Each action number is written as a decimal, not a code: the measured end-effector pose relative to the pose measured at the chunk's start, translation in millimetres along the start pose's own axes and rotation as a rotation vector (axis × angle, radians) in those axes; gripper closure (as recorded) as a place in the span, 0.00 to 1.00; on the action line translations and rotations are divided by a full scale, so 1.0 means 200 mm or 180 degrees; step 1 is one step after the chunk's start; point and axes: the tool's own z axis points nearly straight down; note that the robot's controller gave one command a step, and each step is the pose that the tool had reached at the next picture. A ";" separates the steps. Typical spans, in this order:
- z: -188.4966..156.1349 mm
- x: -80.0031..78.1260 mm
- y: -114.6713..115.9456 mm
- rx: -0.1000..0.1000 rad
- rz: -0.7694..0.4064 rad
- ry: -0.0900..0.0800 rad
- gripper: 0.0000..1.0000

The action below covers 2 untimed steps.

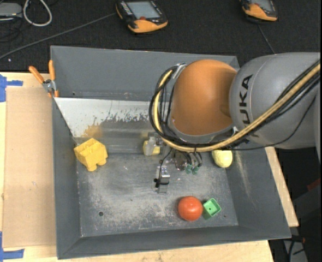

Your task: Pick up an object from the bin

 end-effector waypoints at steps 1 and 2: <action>-0.02 -0.01 0.00 -0.0003 0.0011 -0.0024 0.00; 0.25 0.11 -0.15 -0.0004 0.0102 -0.0013 0.00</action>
Offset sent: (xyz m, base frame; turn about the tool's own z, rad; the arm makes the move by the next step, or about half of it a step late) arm -0.0226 -0.0316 -0.0496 0.0308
